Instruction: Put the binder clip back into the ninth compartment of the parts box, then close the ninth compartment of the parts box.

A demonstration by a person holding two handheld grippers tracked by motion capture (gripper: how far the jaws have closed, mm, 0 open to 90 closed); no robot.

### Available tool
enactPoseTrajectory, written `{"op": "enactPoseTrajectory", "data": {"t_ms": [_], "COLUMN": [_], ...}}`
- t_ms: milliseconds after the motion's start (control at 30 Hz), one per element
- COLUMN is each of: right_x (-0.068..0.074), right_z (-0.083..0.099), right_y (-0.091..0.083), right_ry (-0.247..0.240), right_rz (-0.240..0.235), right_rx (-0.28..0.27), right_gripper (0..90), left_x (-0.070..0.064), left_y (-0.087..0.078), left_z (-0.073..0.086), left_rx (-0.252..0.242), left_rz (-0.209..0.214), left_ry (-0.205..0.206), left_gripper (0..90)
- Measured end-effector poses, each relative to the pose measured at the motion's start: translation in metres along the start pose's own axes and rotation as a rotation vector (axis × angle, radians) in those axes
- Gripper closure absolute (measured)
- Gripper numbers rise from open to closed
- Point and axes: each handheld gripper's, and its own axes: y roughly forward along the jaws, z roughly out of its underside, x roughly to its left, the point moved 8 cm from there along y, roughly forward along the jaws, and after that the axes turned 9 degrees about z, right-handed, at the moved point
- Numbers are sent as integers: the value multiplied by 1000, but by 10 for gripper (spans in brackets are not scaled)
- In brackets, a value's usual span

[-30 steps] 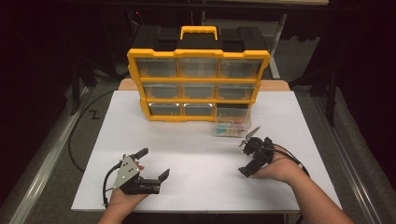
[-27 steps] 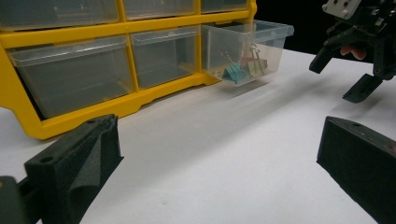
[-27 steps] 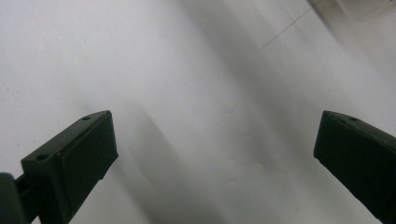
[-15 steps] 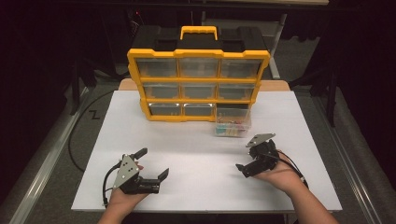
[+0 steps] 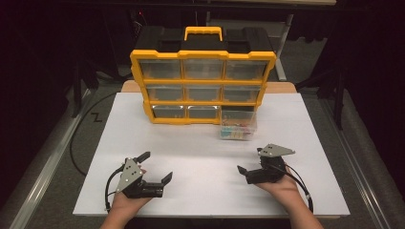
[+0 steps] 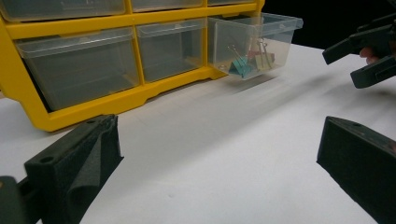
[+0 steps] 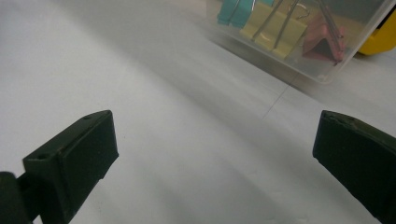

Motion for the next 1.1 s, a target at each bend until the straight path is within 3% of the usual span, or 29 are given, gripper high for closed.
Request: {"op": "enactPoseTrajectory", "data": {"t_ms": [133, 267, 433, 800, 1100], "right_x": [-2, -6, 0, 0, -7], "right_z": [1, 1, 2, 4, 3], "right_y": [-3, -8, -6, -8, -13], "right_ry": [48, 61, 40, 57, 96], "right_rz": [8, 28, 26, 36, 65], "right_rx": [-68, -118, -125, -132, -162], "right_gripper": [9, 8, 6, 20, 165], "left_x": [0, 3, 5, -1, -1], "left_y": [1, 1, 2, 4, 3], "left_z": [2, 5, 6, 3, 4], "left_rx": [11, 12, 20, 14, 15], "left_rz": [-4, -14, -25, -21, -13], "left_ry": [2, -18, -21, -9, -15], "left_gripper": [2, 2, 2, 2, 2]}}
